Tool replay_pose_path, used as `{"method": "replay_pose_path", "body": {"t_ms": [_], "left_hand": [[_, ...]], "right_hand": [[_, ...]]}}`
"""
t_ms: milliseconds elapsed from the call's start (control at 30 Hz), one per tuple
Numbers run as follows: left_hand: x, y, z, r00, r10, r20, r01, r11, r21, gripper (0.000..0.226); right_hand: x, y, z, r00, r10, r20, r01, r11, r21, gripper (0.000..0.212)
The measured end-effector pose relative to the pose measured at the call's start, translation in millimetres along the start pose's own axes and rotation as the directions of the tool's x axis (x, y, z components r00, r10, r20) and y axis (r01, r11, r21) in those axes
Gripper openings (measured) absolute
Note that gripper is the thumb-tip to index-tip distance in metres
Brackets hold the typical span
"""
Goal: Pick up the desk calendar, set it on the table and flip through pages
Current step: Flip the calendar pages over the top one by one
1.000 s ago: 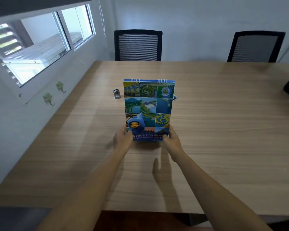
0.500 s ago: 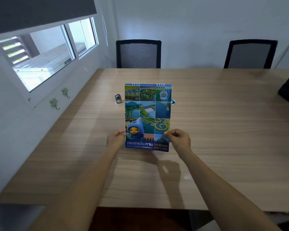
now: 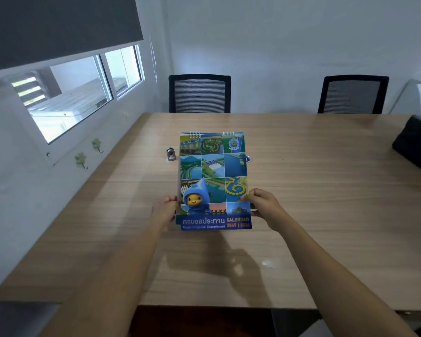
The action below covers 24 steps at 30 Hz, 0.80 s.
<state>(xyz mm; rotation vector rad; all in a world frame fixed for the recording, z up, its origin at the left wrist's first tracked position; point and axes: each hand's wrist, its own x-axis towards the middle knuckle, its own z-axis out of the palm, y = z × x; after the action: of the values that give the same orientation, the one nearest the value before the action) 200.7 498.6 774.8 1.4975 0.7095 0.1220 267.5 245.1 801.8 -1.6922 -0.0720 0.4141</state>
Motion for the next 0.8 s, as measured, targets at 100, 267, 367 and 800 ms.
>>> {"method": "replay_pose_path", "body": {"t_ms": [100, 267, 367, 800], "left_hand": [[-5, 5, -1, 1.000, -0.007, -0.012, 0.006, 0.998, -0.056, 0.021], [-12, 3, -5, 0.996, -0.040, 0.083, 0.056, 0.980, -0.191, 0.021], [-12, 7, -4, 0.997, -0.064, 0.031, 0.067, 0.991, -0.118, 0.019], [-11, 21, -5, 0.990, -0.095, 0.106, 0.097, 0.995, -0.012, 0.021]], "right_hand": [[-8, -22, -6, 0.982, 0.083, 0.171, -0.117, 0.973, 0.199, 0.011], [-22, -69, -7, 0.935, -0.080, 0.346, -0.093, 0.885, 0.457, 0.040], [-22, -99, -2, 0.901, -0.277, 0.333, -0.009, 0.757, 0.653, 0.056], [67, -128, 45, 0.907, -0.386, 0.167, 0.315, 0.360, -0.878, 0.064]]}}
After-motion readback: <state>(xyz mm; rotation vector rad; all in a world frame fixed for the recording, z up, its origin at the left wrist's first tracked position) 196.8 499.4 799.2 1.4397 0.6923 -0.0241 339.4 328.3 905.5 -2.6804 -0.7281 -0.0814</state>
